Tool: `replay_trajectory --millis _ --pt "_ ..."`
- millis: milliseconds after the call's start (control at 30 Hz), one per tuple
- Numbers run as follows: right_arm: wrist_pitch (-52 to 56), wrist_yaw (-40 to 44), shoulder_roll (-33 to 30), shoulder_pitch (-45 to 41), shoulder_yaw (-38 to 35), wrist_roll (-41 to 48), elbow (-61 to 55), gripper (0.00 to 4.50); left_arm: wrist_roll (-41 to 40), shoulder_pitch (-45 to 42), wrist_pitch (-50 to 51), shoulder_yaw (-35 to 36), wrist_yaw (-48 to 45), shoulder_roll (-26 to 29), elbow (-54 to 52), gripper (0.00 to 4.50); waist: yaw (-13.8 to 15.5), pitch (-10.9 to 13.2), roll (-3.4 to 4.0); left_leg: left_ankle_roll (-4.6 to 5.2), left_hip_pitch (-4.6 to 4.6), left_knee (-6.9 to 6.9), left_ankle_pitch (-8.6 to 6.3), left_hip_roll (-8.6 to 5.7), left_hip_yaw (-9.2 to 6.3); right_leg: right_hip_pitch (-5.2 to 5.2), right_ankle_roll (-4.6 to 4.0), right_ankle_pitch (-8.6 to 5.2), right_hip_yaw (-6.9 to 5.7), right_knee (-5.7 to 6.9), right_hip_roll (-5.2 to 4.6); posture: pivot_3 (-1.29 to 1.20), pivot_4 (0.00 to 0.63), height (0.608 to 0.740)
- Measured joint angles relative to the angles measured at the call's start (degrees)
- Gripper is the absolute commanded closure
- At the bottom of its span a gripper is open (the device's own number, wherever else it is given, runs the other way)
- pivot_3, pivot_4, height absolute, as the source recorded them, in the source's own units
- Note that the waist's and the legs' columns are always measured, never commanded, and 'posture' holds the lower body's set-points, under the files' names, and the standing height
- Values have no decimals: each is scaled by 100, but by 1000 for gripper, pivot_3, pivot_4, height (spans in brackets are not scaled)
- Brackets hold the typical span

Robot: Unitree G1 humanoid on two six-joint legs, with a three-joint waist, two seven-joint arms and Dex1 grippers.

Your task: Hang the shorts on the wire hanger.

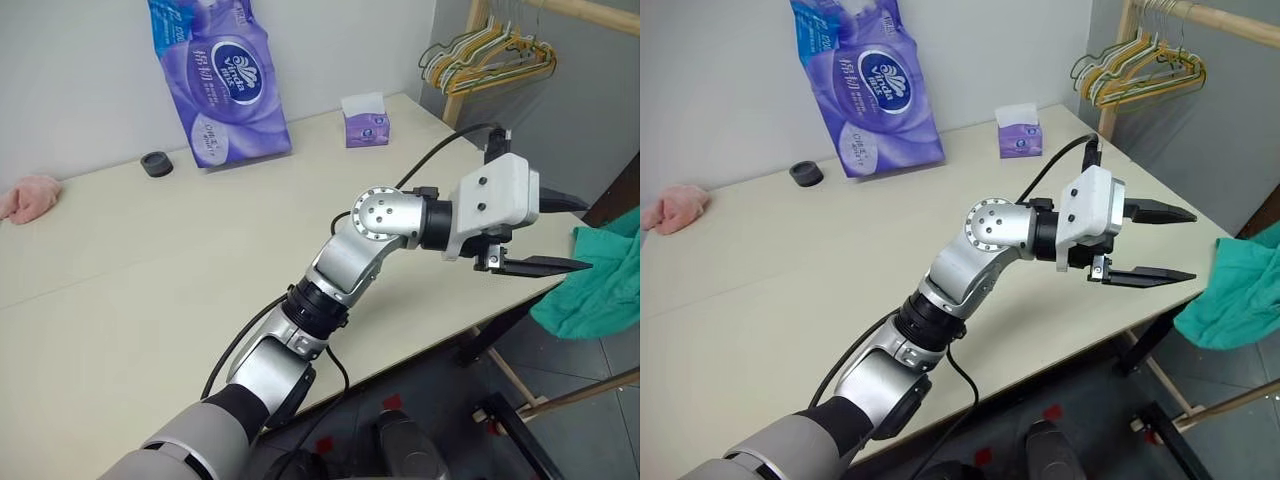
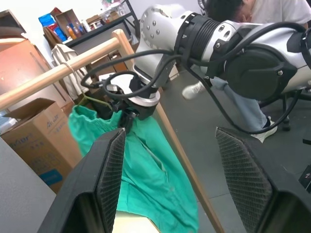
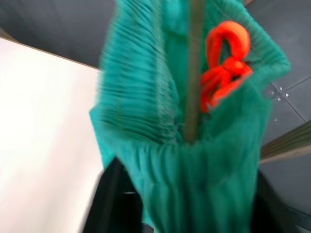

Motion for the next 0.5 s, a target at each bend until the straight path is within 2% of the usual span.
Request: replay_trajectory --millis 133,300,500 --pt "107 -224 160 -4 -85 -103 -588 293 4 0 -9 0 -4 5 0 1383 -5 0 0 0 0 0 0 0 0 0 1 0 1 0 0 -377 135 740" --pt "-147 -690 332 -95 -70 -436 -1249 293 9 0 -11 0 -4 32 0 1383 -20 -2 3 -1 0 0 0 0 -1 -2 1 0 0 1 -1 -372 128 740" --pt "-1096 -796 460 -73 558 -597 -2449 293 111 1 -26 0 21 79 3 1383 -94 -6 10 -2 0 -1 0 2 -1 -4 3 -1 -1 2 -1 -365 121 740"
